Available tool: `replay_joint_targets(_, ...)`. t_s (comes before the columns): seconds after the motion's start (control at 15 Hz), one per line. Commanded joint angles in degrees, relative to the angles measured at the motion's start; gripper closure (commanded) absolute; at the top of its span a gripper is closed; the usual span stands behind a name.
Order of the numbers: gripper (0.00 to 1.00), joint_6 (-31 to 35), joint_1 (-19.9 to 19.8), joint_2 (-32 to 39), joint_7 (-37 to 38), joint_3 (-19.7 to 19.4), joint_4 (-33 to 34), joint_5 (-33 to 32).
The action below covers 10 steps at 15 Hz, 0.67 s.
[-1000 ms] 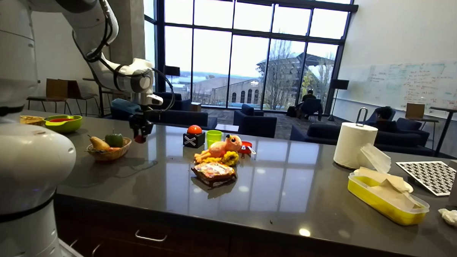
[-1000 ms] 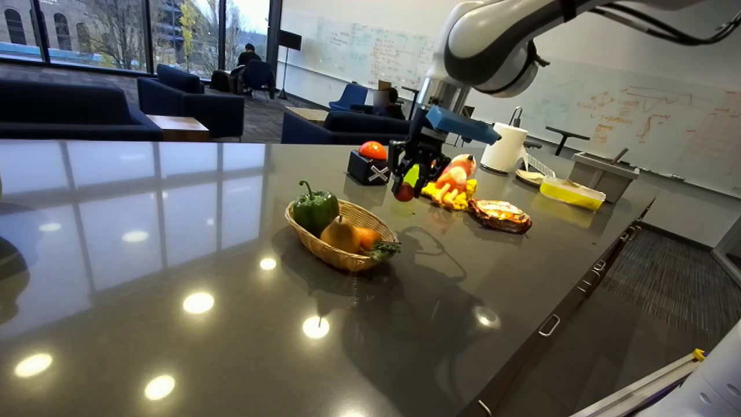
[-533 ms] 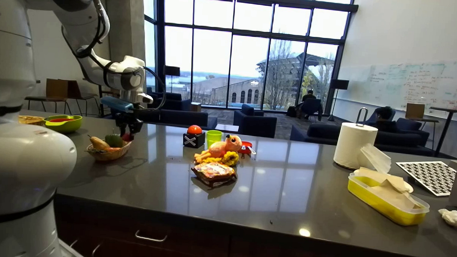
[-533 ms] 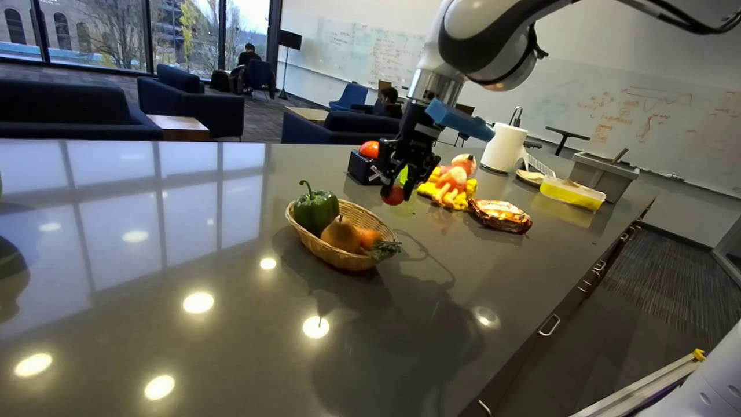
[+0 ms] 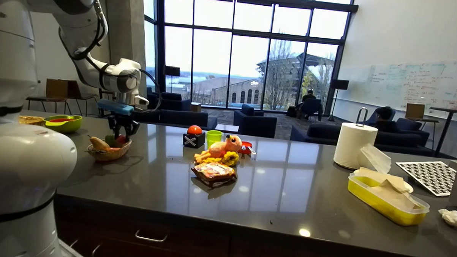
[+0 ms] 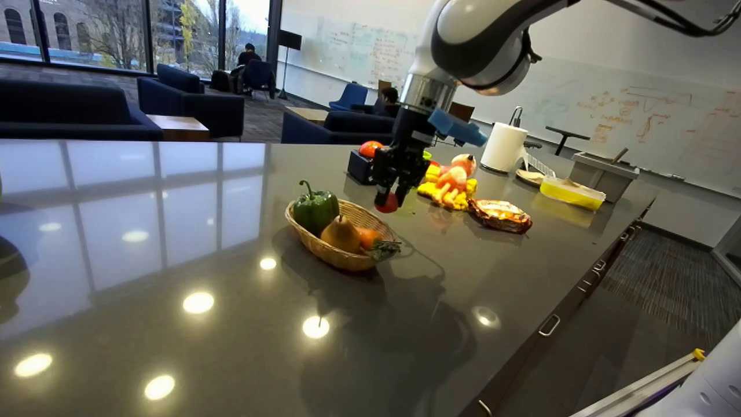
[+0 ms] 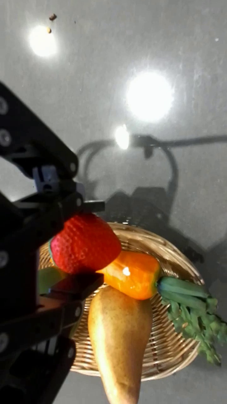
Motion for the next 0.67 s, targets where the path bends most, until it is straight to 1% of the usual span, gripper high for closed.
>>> replay_joint_targets(0.0,0.75,1.00,-0.08,1.57,-4.97,0.58,1.00,1.38)
replay_joint_targets(0.6,0.75,3.21,0.33,5.98,-9.79,1.91,4.30,0.34)
